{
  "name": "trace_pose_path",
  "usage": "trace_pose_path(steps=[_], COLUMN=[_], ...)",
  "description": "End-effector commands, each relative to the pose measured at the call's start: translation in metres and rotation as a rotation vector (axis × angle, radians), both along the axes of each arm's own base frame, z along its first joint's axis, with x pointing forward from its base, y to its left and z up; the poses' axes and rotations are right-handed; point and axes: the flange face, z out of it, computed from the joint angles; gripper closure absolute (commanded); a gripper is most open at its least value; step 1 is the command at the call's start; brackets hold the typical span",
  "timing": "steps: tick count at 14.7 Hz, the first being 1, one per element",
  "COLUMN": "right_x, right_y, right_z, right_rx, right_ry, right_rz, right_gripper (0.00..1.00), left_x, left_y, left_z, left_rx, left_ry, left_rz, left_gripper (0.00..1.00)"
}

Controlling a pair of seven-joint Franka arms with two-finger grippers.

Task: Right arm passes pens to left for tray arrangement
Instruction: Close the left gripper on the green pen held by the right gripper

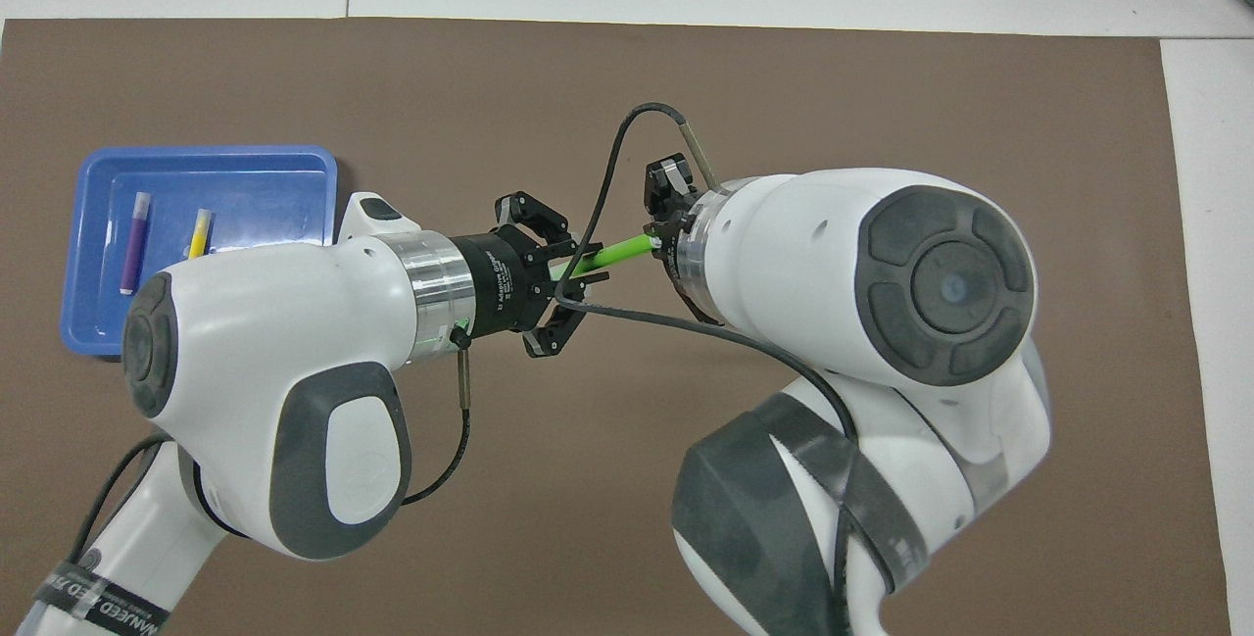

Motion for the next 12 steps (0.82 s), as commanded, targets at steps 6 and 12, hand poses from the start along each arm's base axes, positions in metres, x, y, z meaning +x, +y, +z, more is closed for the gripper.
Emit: trace_pose_path(steps=[6, 12], right_x=[-0.001, -0.002], right_y=[0.001, 0.001], right_z=[0.002, 0.000], right_rx=[0.012, 0.006], right_ry=[-0.013, -0.006], right_rz=[0.020, 0.024], right_gripper=[0.00, 0.00], left_x=[-0.008, -0.011], left_y=[-0.003, 0.037], left_z=[-0.008, -0.031], left_rx=[0.001, 0.100], left_ry=[0.012, -0.060], left_rz=[-0.012, -0.228], left_gripper=[1.00, 1.00])
